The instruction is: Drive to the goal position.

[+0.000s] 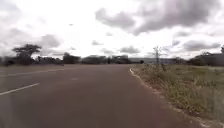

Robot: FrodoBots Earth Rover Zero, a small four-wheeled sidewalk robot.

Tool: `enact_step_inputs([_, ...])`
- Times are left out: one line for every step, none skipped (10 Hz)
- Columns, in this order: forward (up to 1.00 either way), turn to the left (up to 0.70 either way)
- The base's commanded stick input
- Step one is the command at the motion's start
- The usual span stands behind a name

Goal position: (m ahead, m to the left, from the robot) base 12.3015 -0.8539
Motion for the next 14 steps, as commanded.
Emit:
enact_step_inputs([0.69,-0.14])
enact_step_inputs([0.69,-0.14])
enact_step_inputs([0.69,-0.13])
enact_step_inputs([0.69,-0.04])
enact_step_inputs([0.69,0.0])
enact_step_inputs([0.69,0.0])
enact_step_inputs([0.69,0.0])
enact_step_inputs([0.69,0.0])
enact_step_inputs([0.69,0.0])
enact_step_inputs([0.69,0.0])
enact_step_inputs([0.69,0.0])
enact_step_inputs([0.69,0.0])
enact_step_inputs([0.69,0.0])
enact_step_inputs([0.69,0.0])
